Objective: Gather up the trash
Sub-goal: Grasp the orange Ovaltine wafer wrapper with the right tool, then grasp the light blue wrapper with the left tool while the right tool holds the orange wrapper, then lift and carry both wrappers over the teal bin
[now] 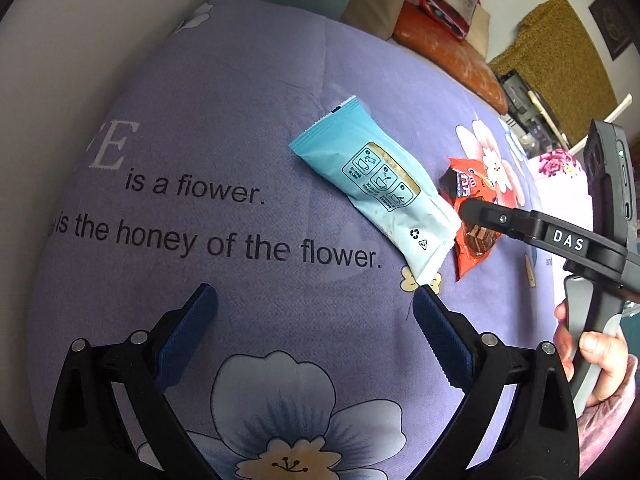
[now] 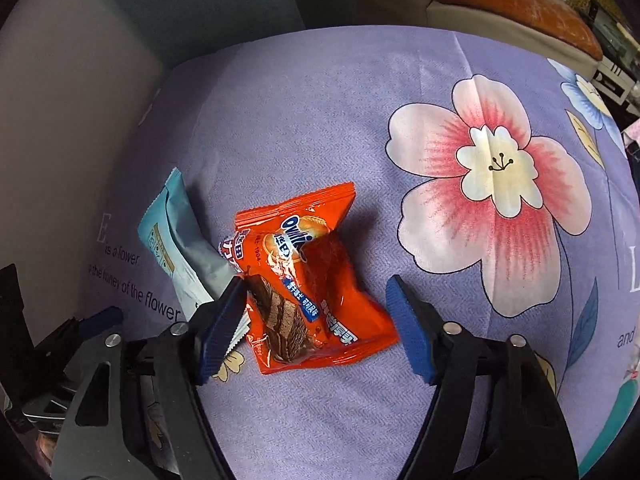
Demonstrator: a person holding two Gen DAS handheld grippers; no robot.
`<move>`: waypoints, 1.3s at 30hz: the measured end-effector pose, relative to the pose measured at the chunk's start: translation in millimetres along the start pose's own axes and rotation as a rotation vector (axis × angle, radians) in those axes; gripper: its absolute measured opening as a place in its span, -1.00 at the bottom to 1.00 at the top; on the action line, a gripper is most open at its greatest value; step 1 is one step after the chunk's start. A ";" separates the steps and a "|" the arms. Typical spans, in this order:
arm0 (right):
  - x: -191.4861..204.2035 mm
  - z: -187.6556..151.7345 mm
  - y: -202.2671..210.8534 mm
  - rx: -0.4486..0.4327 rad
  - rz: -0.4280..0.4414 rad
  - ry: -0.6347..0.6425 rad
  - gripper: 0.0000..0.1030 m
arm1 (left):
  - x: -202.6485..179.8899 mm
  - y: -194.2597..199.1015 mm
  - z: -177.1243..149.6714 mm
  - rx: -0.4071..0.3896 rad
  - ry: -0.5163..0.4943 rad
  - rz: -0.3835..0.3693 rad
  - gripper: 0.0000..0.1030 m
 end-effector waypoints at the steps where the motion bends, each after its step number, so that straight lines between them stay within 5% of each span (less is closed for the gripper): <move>1: -1.2 -1.2 0.5 -0.012 -0.003 -0.003 -0.03 | -0.2 -0.1 0.2 -0.001 0.004 0.004 0.91; 2: -2.4 -2.8 2.6 -0.023 -0.002 -0.003 -0.24 | -1.4 0.0 0.2 -0.001 0.008 0.005 0.92; 5: -9.0 -9.8 10.7 -0.038 0.011 -0.030 -0.35 | -6.8 -1.7 3.8 0.008 0.033 -0.002 0.92; 12: -19.6 -27.3 34.5 -0.079 0.013 -0.067 -0.38 | -30.5 -1.9 20.2 -0.020 0.109 0.013 0.92; 15: -24.6 -33.8 42.6 -0.093 0.018 -0.072 -0.38 | -47.1 -0.6 31.9 -0.050 0.101 0.111 0.92; 19: -28.8 -38.1 51.4 -0.110 0.002 -0.057 -0.38 | -57.7 -6.2 42.5 -0.053 0.115 0.142 0.90; 22: -33.1 -43.6 57.2 -0.117 0.002 -0.059 -0.38 | -62.0 -13.8 48.4 -0.057 0.103 0.176 0.61; 24: -37.8 -46.1 60.3 -0.120 0.003 -0.065 -0.38 | -63.0 -22.1 51.1 -0.033 0.091 0.173 0.15; 30: -49.4 -56.4 62.8 -0.126 0.023 -0.110 -0.38 | -61.2 -19.8 41.9 -0.070 0.067 0.170 -0.19; 39: -63.9 -89.4 83.3 -0.163 0.029 -0.168 -0.38 | -98.7 -1.5 -3.3 -0.084 -0.134 0.119 -0.41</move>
Point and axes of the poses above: each gripper's, at about its wrist camera, not at the fingertips, and y roughly against the way its jaws point, x to its left, z to its top, the point moved 3 cm from there along -y, roughly the way its jaws point, and after that the axes turned 9 degrees about z, right-handed, at the moved point
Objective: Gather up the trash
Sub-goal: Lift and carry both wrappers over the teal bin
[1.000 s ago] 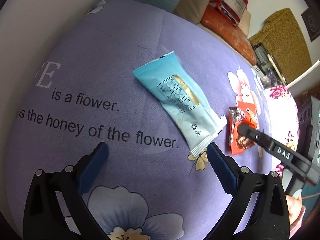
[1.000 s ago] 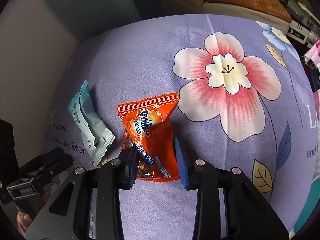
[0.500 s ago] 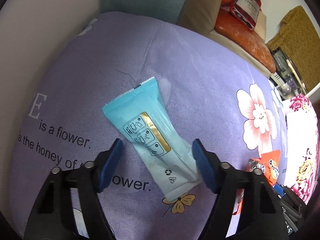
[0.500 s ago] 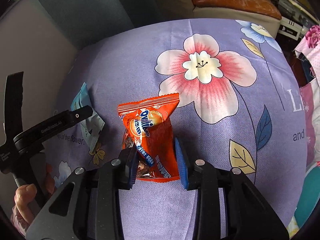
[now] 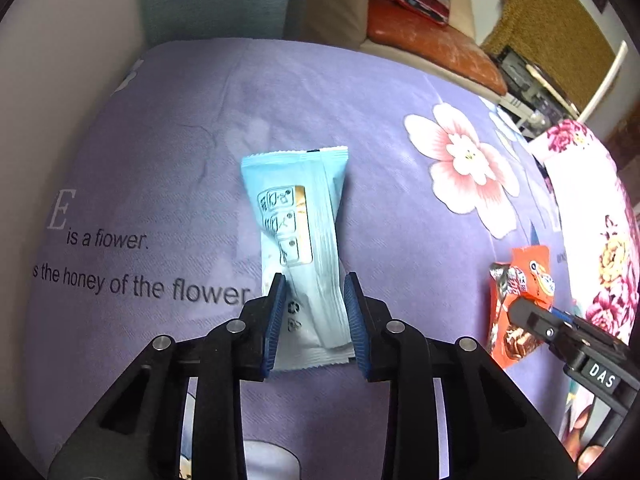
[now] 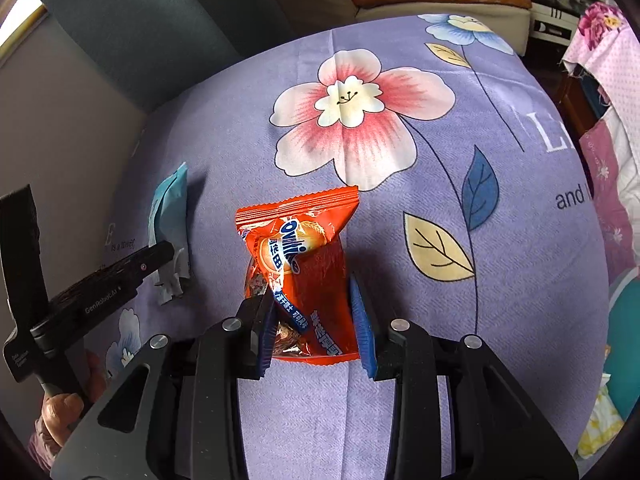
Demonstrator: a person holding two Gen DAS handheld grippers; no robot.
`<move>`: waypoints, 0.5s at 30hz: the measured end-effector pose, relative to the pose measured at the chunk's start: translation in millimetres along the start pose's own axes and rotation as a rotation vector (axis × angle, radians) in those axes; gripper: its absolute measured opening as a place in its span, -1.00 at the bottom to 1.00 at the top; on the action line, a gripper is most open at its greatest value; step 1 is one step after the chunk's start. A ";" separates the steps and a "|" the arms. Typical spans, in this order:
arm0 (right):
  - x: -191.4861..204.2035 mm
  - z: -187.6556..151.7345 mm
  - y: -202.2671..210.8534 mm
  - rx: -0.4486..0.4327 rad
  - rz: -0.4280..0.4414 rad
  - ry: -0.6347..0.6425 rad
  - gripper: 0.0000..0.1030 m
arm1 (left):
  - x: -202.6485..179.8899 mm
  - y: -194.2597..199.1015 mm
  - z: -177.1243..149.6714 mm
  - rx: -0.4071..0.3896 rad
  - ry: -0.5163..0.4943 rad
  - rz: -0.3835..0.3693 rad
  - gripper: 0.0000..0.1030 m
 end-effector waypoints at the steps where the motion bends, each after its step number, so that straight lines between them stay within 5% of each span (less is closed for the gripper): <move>1: -2.8 -3.6 4.7 -0.007 0.001 -0.009 -0.38 | -6.0 3.7 -5.9 -0.002 -0.022 -0.010 -0.42; 6: -15.8 -21.5 25.3 -0.034 0.001 -0.045 -0.38 | -36.3 16.5 -30.9 -0.010 -0.120 -0.049 -0.68; 15: -24.5 -43.0 52.9 -0.079 0.004 -0.064 -0.38 | -39.0 29.0 -32.0 -0.015 -0.114 -0.093 -0.69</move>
Point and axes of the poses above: each gripper's, at about its wrist camera, not at the fingertips, and y roughly against the way its jaws point, x to its left, z to its top, the point moved 3 cm from there along -y, roughly the way its jaws point, and after that the axes turned 9 degrees about z, right-handed, at the moved point
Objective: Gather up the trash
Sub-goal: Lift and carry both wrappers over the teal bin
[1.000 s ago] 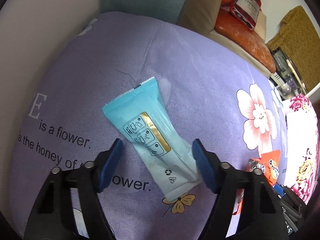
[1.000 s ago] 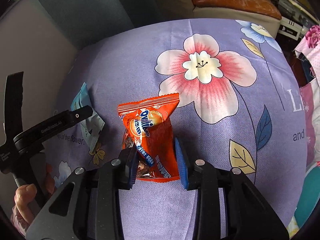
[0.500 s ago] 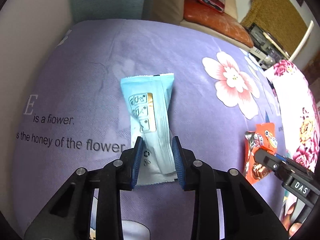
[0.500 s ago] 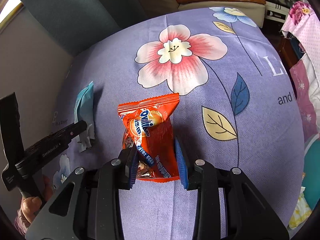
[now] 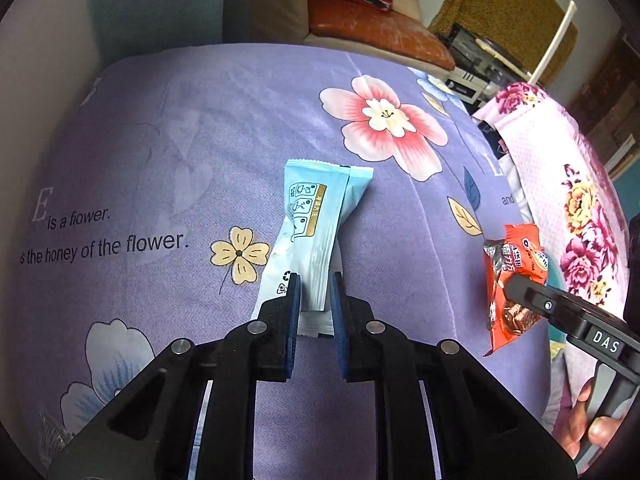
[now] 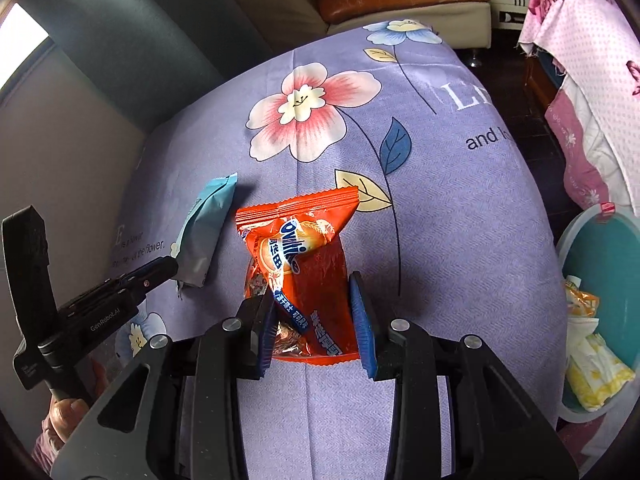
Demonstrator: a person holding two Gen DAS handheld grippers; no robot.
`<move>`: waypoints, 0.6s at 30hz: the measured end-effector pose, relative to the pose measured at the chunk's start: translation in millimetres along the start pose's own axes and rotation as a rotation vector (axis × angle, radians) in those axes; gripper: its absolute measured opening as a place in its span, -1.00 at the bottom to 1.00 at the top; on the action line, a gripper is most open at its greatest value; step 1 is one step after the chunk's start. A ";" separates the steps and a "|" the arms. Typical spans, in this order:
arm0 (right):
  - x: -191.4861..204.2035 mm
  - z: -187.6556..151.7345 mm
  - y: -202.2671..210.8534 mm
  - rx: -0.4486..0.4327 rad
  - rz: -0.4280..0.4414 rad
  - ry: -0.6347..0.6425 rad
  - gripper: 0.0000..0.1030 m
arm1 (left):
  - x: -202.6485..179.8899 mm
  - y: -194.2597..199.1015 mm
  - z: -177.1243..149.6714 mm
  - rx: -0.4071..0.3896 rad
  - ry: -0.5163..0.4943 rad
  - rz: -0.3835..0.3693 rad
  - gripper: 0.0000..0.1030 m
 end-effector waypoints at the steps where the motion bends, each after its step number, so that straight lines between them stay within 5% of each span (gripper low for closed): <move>1: -0.7 -1.4 1.5 -0.002 0.003 -0.003 -0.38 | -1.1 0.6 -0.1 0.007 -0.013 -0.009 -0.69; 4: -1.9 -5.5 5.0 -0.005 0.012 -0.010 -0.38 | -2.4 -0.7 0.6 0.020 -0.023 0.008 -0.51; 6: -1.7 -7.7 7.9 -0.007 0.016 -0.011 -0.38 | 0.7 1.2 2.0 0.000 -0.021 0.048 0.45; 7: -1.8 -8.0 7.9 -0.006 0.015 -0.010 -0.38 | 2.9 4.1 3.7 -0.031 -0.022 0.072 0.53; 18: -3.2 -1.1 -3.9 0.018 0.005 -0.021 -0.34 | 0.4 -32.7 29.6 0.002 -0.045 0.104 0.54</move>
Point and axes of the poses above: each gripper's, at about its wrist camera, not at the fingertips, and y roughly against the way its jaws point, x to its left, z to its top, the point moved 3 cm from there along -y, roughly the way its jaws point, and after that the axes turned 9 degrees about z, right-handed, at the moved point
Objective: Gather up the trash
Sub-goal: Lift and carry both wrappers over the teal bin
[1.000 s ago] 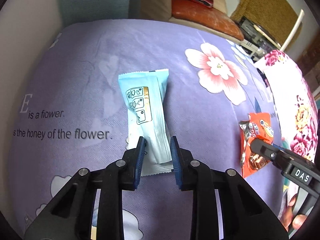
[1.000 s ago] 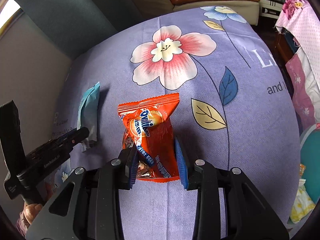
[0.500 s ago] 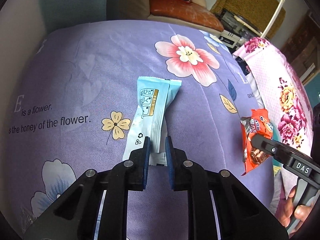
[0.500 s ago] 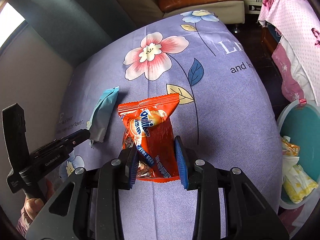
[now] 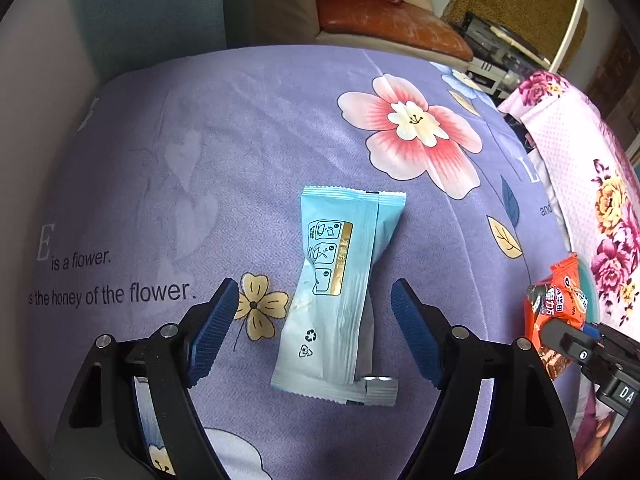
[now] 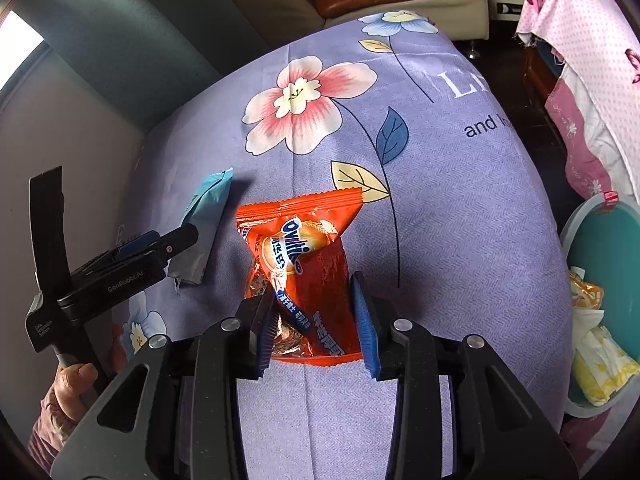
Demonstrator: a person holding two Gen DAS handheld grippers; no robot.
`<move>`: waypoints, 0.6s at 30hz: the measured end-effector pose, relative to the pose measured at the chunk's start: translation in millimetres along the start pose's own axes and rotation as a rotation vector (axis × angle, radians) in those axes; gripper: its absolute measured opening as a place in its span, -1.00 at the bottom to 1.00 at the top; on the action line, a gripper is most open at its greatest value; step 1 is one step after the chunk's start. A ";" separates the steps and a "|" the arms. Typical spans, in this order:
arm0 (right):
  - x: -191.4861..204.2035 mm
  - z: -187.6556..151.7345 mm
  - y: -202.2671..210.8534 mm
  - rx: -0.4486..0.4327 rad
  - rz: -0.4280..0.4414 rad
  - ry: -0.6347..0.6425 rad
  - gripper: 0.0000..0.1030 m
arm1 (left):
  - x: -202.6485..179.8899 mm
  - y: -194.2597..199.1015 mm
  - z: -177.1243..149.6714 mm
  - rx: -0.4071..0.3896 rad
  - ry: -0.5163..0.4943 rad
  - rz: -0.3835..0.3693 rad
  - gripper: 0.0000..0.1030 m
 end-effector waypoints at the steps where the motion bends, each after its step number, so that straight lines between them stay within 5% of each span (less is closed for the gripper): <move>1: -0.4 1.1 -1.6 0.003 -0.001 -0.001 -0.34 | -1.6 -2.8 0.7 0.002 -0.004 -0.002 0.54; 4: -1.8 5.8 -7.3 0.011 -0.004 -0.004 -0.33 | -4.9 -11.6 0.8 0.021 -0.008 -0.020 0.45; 8: -2.3 10.6 -14.2 0.018 -0.007 -0.002 -0.33 | -7.8 -17.6 0.6 0.023 -0.026 0.006 -0.19; 11: -2.0 11.4 -17.2 0.023 -0.002 0.002 -0.33 | -9.0 -15.3 0.4 0.026 -0.029 -0.012 -0.45; 18: -7.6 10.4 -3.9 -0.007 0.010 -0.009 -0.33 | -32.6 10.4 -11.9 -0.003 -0.086 -0.046 -0.46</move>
Point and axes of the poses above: each gripper's, at about its wrist camera, not at the fingertips, and y roughly against the way its jaws point, x to its left, z to its top, the point moved 3 cm from there along -y, roughly the way its jaws point, and after that the axes turned 9 degrees about z, right-handed, at the moved point
